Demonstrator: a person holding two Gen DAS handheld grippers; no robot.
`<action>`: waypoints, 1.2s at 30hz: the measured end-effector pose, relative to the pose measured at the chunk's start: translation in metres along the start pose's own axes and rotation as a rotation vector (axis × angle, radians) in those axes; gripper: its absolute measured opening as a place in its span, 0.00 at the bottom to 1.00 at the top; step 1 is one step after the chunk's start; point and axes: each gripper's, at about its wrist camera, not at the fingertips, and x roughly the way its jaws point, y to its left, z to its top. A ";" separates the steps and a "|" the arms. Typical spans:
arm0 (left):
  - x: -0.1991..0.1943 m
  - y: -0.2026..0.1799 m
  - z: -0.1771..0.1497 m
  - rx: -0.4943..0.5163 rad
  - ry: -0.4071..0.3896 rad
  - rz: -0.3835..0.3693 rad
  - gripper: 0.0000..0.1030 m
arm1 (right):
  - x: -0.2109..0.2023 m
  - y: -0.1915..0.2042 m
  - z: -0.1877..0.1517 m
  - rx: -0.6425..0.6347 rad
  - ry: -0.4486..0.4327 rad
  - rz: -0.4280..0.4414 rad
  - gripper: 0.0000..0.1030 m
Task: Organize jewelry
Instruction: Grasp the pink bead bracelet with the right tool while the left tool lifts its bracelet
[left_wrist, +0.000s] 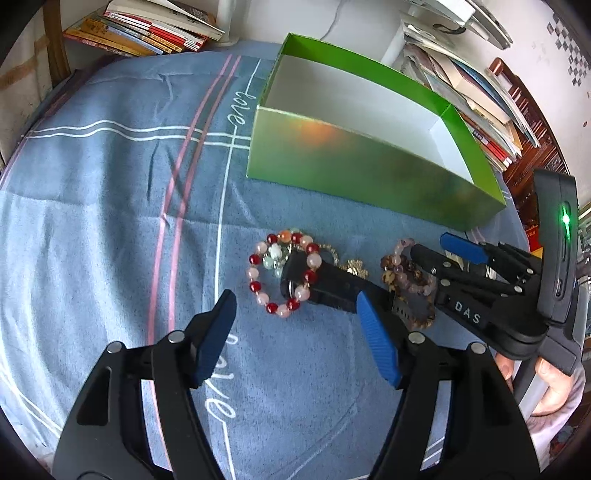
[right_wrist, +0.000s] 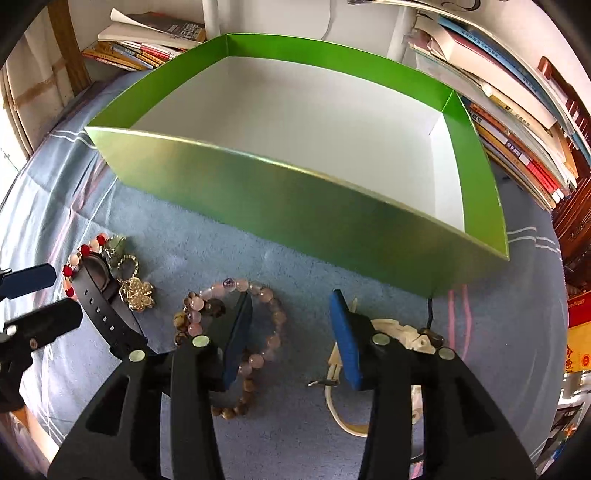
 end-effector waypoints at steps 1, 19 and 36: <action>-0.001 0.000 -0.003 0.005 -0.001 -0.003 0.66 | 0.001 0.001 0.001 0.000 -0.001 -0.002 0.42; 0.022 -0.012 0.001 0.158 0.002 0.032 0.18 | 0.000 0.007 0.000 -0.011 0.001 0.070 0.08; -0.031 -0.022 -0.009 0.171 -0.058 0.027 0.14 | -0.051 0.001 -0.004 0.021 -0.096 0.138 0.08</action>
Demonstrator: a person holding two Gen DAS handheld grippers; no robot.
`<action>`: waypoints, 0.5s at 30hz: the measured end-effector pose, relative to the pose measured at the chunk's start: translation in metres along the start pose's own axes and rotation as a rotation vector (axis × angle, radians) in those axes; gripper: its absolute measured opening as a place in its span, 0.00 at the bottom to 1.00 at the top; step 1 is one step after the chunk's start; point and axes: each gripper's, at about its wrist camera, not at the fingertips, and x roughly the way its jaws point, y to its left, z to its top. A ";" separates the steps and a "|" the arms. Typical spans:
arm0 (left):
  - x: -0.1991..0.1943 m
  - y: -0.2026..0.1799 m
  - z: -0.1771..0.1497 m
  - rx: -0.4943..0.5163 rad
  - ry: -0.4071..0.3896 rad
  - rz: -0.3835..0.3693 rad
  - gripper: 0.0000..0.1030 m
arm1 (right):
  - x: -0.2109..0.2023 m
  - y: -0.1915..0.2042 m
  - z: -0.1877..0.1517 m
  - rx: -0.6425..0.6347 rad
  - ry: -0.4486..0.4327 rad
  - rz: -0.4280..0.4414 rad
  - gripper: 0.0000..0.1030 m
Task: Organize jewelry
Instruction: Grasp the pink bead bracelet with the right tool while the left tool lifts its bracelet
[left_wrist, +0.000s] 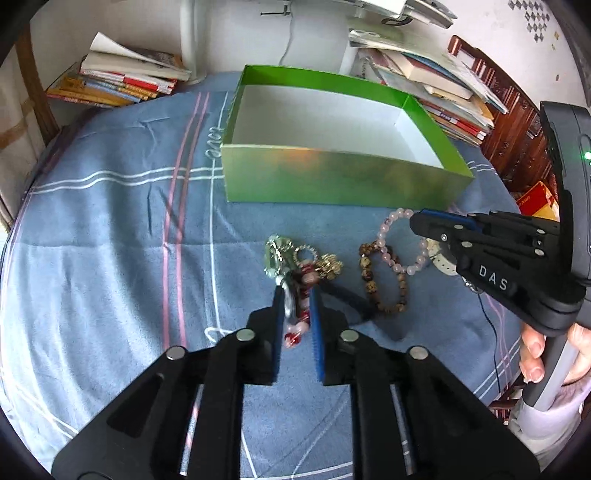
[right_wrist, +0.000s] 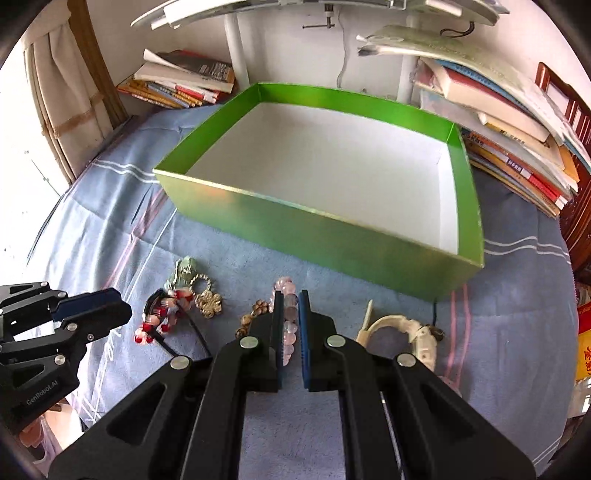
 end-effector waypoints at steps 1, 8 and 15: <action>0.002 0.002 -0.001 -0.004 0.003 -0.005 0.14 | 0.003 0.001 0.000 -0.001 0.006 0.002 0.08; 0.009 0.019 -0.019 -0.071 0.016 -0.027 0.22 | 0.020 0.000 -0.001 0.009 0.039 -0.013 0.08; 0.000 -0.001 -0.046 -0.034 -0.060 -0.035 0.55 | 0.032 -0.003 -0.007 -0.002 0.074 -0.035 0.08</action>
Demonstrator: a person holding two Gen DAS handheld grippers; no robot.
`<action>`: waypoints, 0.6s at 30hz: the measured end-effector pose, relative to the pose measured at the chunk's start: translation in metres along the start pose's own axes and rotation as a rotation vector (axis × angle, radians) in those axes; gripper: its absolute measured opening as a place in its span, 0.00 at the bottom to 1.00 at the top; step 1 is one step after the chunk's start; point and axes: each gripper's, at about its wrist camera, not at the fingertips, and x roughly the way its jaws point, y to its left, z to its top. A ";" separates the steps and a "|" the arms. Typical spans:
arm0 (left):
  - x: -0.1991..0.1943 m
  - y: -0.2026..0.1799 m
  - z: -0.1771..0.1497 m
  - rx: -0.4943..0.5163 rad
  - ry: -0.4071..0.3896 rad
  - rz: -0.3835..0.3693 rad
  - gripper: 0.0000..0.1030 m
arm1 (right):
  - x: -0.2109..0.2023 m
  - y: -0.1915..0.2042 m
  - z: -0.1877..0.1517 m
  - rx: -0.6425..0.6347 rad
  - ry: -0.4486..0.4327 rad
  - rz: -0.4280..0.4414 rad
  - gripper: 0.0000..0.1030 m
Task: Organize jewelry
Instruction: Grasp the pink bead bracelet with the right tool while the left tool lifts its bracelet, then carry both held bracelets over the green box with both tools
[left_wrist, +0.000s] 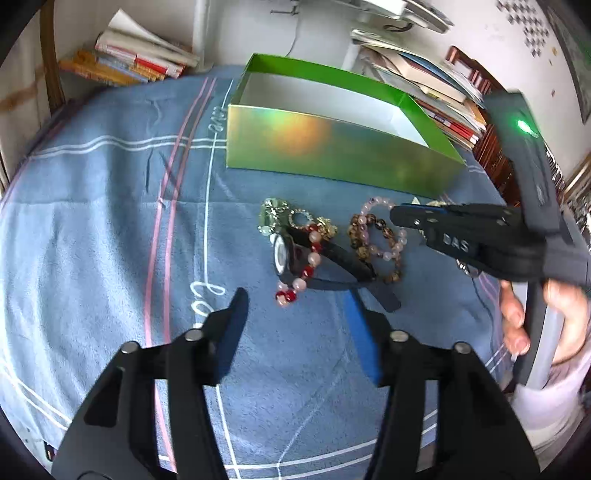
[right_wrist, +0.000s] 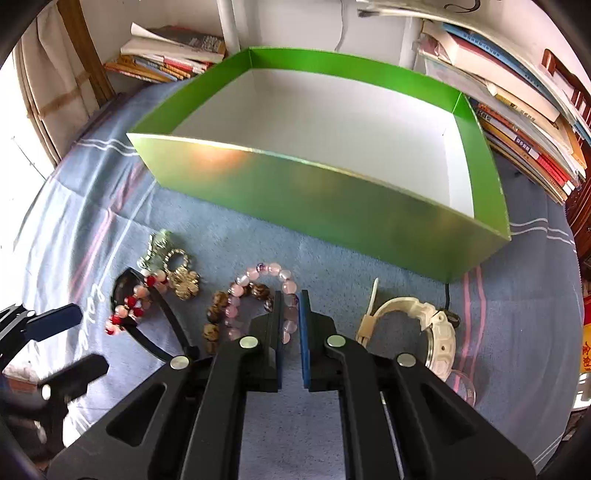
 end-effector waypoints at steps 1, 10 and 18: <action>0.002 -0.003 -0.001 0.012 -0.005 0.005 0.55 | 0.002 0.000 0.000 -0.002 0.007 -0.002 0.08; 0.027 -0.013 0.005 0.038 0.009 -0.005 0.25 | 0.014 -0.001 -0.001 0.006 0.032 -0.025 0.08; 0.010 -0.005 0.011 0.014 -0.035 -0.018 0.08 | 0.014 0.004 0.001 0.007 0.021 -0.034 0.08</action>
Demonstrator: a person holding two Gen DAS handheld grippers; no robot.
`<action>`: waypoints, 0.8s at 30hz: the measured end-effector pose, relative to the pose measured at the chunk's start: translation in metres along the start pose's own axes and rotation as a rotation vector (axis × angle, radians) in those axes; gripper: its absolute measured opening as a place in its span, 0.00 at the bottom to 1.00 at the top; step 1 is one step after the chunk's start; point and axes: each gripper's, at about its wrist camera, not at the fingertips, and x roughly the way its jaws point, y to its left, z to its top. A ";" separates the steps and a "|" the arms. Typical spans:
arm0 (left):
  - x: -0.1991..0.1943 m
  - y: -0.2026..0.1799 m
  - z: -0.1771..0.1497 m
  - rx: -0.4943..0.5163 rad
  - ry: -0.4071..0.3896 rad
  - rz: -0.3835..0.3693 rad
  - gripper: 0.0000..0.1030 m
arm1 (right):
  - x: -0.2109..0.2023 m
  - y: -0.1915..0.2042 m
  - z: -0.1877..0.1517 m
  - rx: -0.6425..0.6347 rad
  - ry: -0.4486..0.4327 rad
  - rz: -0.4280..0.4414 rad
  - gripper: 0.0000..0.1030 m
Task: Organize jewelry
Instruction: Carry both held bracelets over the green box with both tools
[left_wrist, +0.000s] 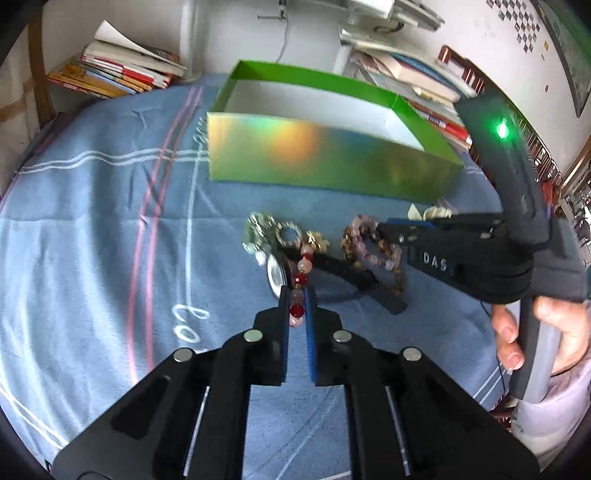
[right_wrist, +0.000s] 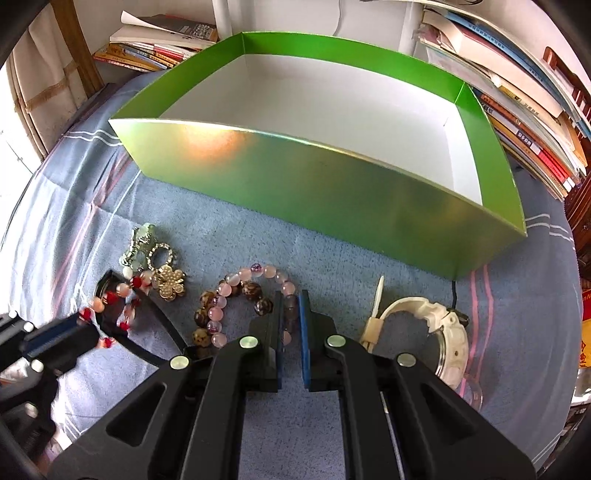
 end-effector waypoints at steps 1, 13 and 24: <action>-0.006 0.002 0.003 -0.002 -0.008 0.003 0.08 | -0.001 0.002 0.000 -0.001 -0.004 0.001 0.08; -0.065 0.011 0.041 0.013 -0.094 0.043 0.08 | -0.046 0.002 0.001 0.008 -0.094 0.038 0.08; -0.071 0.010 0.050 0.009 -0.101 0.041 0.08 | -0.051 -0.006 -0.001 0.028 -0.104 0.054 0.08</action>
